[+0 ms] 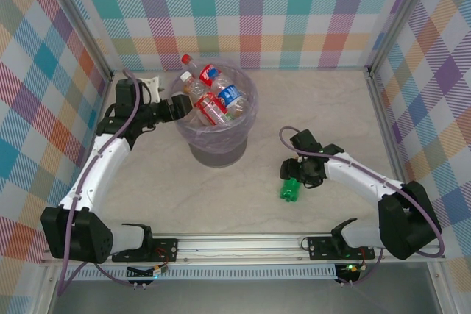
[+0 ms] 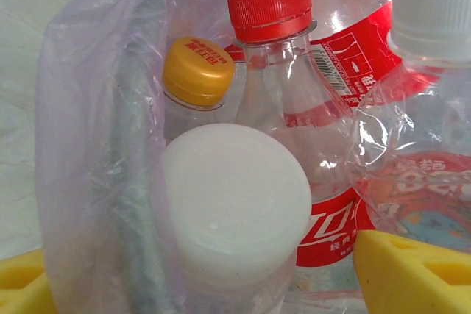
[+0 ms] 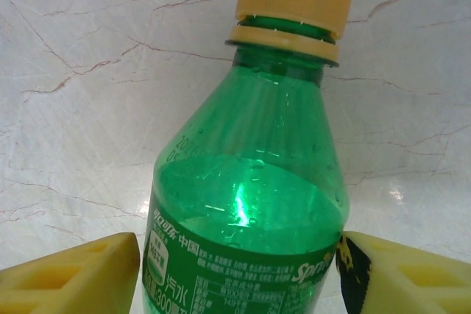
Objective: Put the plastic bottles in the bin
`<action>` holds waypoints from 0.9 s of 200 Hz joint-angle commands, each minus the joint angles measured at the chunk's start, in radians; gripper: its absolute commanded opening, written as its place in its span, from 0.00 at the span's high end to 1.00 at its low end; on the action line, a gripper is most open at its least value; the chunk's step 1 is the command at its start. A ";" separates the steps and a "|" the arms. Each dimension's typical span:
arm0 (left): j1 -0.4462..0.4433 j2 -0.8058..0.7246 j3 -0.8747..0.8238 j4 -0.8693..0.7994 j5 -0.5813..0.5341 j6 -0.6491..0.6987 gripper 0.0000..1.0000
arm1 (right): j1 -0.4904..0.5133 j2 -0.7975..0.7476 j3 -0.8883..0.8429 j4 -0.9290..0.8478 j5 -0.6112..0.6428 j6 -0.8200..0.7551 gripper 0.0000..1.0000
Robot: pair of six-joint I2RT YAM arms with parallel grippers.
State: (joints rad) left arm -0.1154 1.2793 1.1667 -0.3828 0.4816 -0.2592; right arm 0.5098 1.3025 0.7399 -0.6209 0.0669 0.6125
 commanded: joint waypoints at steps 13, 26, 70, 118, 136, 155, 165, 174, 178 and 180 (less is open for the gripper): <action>-0.003 0.050 0.039 0.068 0.102 0.016 0.16 | 0.001 0.034 -0.014 0.049 -0.043 -0.010 0.33; -0.003 0.060 0.037 0.080 0.097 0.002 0.15 | 0.001 0.023 -0.022 0.064 -0.051 -0.008 0.36; -0.002 0.095 0.042 0.088 0.135 0.040 0.14 | -0.001 -0.062 0.018 0.026 -0.051 -0.033 0.44; -0.002 0.176 0.090 0.075 0.230 0.067 0.13 | -0.084 -0.189 0.189 -0.097 -0.109 -0.169 0.45; -0.002 0.200 0.113 0.057 0.244 0.075 0.12 | -0.155 -0.220 0.329 -0.119 -0.190 -0.245 0.46; -0.002 0.220 0.131 0.037 0.263 0.092 0.12 | -0.172 -0.192 0.517 -0.137 -0.210 -0.337 0.46; -0.002 0.218 0.125 0.044 0.269 0.089 0.12 | -0.174 -0.167 0.593 -0.128 -0.212 -0.374 0.46; -0.002 0.210 0.115 0.057 0.273 0.082 0.13 | -0.172 -0.138 0.668 -0.125 -0.213 -0.402 0.46; -0.003 0.206 0.111 0.056 0.272 0.081 0.13 | -0.173 -0.121 0.700 -0.125 -0.207 -0.411 0.46; -0.002 0.204 0.111 0.057 0.272 0.080 0.13 | -0.172 -0.112 0.714 -0.124 -0.203 -0.414 0.46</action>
State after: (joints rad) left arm -0.1143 1.4860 1.2743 -0.3092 0.6769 -0.1997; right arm 0.3347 1.1309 1.3037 -0.7330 -0.0963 0.3309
